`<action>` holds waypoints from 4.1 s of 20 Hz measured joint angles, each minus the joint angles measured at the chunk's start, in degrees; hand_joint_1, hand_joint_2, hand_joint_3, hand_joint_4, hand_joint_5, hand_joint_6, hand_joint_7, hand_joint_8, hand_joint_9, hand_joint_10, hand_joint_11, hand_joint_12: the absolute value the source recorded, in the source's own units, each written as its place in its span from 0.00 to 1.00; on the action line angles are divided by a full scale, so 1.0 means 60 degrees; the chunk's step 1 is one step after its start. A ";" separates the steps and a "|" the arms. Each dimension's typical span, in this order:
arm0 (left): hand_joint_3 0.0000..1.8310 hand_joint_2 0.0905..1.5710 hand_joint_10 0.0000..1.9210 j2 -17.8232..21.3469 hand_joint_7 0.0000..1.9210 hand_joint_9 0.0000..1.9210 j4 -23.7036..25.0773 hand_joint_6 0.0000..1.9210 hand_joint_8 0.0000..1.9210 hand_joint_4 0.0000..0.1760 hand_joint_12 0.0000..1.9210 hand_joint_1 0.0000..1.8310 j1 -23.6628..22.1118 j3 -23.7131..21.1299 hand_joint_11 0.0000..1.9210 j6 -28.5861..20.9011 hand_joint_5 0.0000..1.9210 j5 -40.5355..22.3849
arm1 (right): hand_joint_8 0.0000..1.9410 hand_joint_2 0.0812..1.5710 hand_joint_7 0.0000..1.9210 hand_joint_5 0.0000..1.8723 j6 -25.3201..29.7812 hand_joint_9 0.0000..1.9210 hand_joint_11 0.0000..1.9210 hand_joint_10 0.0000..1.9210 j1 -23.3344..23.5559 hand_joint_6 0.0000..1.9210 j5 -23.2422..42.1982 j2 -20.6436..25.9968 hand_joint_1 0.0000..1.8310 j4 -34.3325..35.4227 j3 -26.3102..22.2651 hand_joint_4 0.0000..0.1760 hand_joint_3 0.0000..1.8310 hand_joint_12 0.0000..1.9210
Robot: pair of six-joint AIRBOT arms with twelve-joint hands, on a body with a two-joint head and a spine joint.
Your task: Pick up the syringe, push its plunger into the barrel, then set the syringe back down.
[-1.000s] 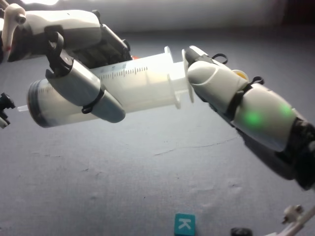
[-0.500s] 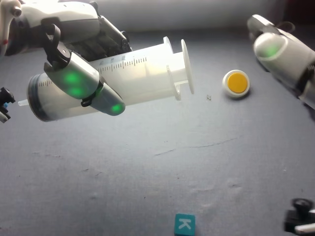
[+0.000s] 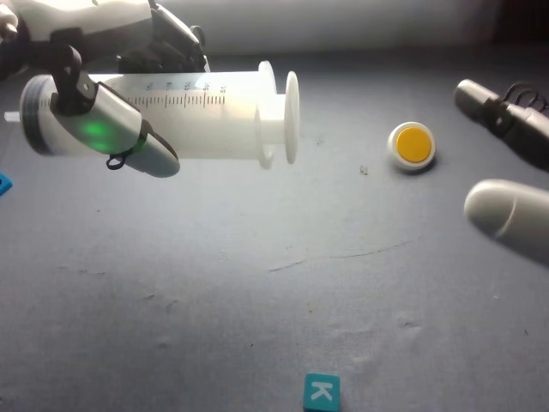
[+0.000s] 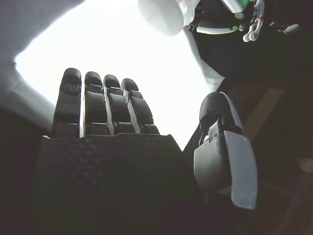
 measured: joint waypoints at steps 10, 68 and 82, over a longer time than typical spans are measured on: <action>0.00 0.70 0.66 -0.0233 0.53 0.44 -0.0466 0.64 0.43 0.00 0.75 0.74 0.1526 -0.0368 0.27 -0.0051 0.46 0.1614 | 0.00 0.74 0.00 0.00 -0.1756 0.00 0.00 0.00 -0.0168 0.00 -0.0146 0.0029 0.00 -0.0907 -0.0007 0.00 0.00 0.00; 0.00 0.74 1.00 0.1096 0.66 0.66 0.2557 0.99 1.00 0.00 1.00 0.18 0.1180 0.0397 0.62 -0.0058 0.58 -0.4932 | 0.09 0.72 0.46 0.37 -0.5158 0.40 0.22 0.28 -0.0138 0.03 -0.2011 0.1071 0.00 -0.0590 -0.0007 0.00 0.00 0.75; 0.00 0.86 1.00 0.1606 0.88 0.91 0.5289 1.00 1.00 0.48 1.00 0.68 0.1035 0.1177 0.94 -0.0004 0.87 -1.0083 | 1.00 0.91 0.88 0.83 -0.5104 0.93 1.00 1.00 0.0062 1.00 -0.2197 0.1089 0.51 -0.0674 -0.0007 0.54 0.01 1.00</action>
